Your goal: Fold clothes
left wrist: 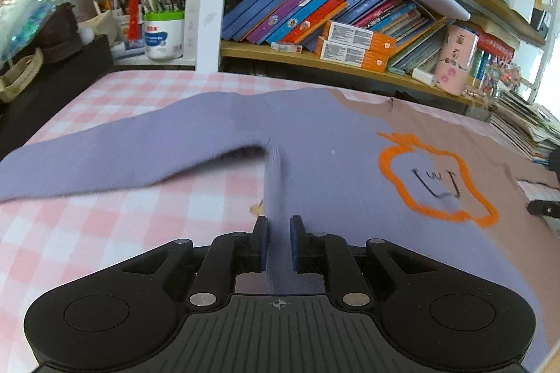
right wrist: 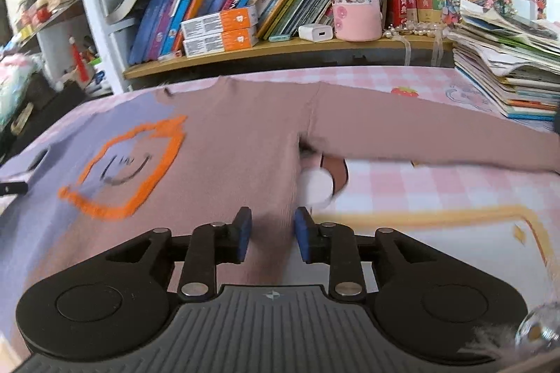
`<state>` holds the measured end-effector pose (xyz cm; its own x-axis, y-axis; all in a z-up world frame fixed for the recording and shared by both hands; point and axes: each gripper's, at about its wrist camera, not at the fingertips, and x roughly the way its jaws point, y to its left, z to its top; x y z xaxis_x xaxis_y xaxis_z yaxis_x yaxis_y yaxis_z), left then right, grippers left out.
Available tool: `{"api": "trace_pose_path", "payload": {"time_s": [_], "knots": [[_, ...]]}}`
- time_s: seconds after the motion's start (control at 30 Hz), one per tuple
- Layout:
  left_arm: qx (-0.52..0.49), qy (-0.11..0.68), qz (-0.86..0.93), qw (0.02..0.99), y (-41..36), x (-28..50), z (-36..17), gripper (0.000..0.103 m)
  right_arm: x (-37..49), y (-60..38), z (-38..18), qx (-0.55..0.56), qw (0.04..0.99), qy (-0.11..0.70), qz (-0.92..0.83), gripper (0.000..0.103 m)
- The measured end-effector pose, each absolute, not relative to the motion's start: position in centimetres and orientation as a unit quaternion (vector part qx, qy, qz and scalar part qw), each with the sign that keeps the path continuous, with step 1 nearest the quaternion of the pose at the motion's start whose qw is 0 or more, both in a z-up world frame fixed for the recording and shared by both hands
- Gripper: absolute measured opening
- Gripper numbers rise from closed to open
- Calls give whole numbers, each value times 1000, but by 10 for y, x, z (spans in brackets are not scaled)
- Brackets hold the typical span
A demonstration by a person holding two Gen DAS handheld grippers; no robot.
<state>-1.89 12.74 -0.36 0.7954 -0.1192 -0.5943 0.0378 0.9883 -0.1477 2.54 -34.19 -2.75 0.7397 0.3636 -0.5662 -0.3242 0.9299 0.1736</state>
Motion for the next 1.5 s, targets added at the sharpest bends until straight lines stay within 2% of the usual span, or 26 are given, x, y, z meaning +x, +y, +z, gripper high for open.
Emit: {"api": "trace_pose_path", "payload": {"time_s": [0.33,0.4,0.53,1.2,1.37,1.47,1.5], "knots": [[-52,331,-62,940,123,-52,-7,12,-42,-347,-25,14,933,313,176,26],[-34,334,-71,939,119,-52,-6,10,-48,-344,-25,10,931,315,182,15],[-27,329,-65,942,124,-45,-7,7,-43,-338,-24,0,935,311,168,8],[-31,326,-84,941,129,-37,-10,7,-39,-338,-27,-5,940,306,152,8],[-37,328,-84,940,131,-44,-8,11,-42,-336,-25,-12,940,307,148,13],[-55,331,-96,937,132,-55,-7,21,-50,-342,-24,-3,937,312,156,18],[-66,332,-98,936,133,-58,-8,29,-53,-344,-23,0,936,313,159,20]]}}
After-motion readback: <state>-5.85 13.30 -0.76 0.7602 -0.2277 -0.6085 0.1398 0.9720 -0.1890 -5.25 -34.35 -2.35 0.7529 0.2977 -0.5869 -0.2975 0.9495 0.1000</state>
